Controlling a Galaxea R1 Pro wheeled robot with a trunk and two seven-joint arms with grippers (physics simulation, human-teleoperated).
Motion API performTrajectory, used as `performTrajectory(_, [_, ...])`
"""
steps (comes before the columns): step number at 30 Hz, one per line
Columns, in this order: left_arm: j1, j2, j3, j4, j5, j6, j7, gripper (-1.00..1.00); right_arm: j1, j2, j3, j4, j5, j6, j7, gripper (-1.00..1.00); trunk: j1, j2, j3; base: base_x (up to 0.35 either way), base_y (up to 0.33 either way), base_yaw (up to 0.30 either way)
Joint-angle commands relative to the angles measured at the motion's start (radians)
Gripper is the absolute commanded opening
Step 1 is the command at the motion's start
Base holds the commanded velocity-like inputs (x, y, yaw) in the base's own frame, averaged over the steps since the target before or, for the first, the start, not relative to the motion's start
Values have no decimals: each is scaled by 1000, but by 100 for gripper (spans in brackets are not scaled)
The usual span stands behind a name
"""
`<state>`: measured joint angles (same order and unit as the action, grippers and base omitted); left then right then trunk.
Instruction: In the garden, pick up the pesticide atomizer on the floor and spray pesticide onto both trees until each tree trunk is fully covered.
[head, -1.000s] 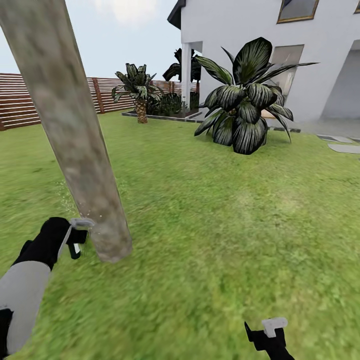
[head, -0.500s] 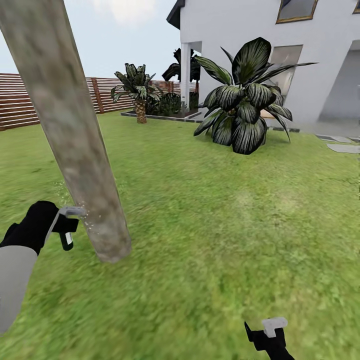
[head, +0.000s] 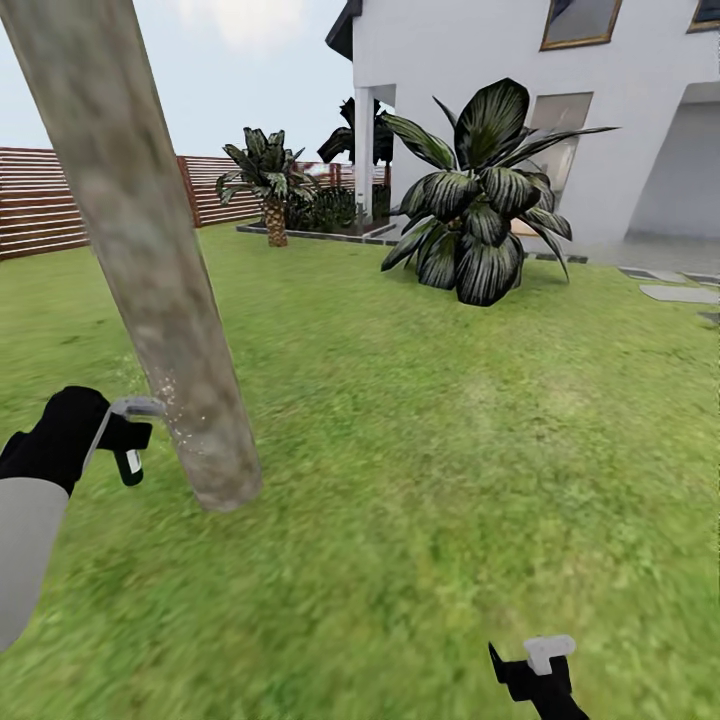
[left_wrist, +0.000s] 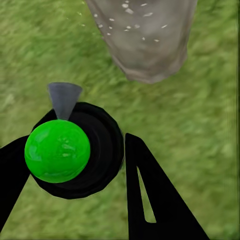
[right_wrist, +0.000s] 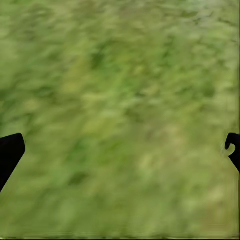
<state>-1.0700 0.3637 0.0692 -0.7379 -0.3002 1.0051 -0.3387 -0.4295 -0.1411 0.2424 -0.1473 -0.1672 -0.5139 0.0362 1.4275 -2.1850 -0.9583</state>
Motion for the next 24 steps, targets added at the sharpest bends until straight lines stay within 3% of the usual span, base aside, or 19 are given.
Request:
performTrajectory(1, [-6,-1,0,0,0,1,0,-100,0,0,0,0,0,0,0,100,0,0,0,-87,0,0])
performTrajectory(8, [-17,0,0,0,-2,3,0,-100,0,0,0,0,0,0,1,100,0,0,0,85,-84,0])
performTrajectory(20, [-18,0,0,0,-2,3,0,-100,0,0,2,0,1,0,1,100,0,0,0,65,-258,1])
performTrajectory(24, [-18,0,0,0,-2,3,0,-100,0,1,2,0,1,0,1,100,0,0,0,-27,-275,180])
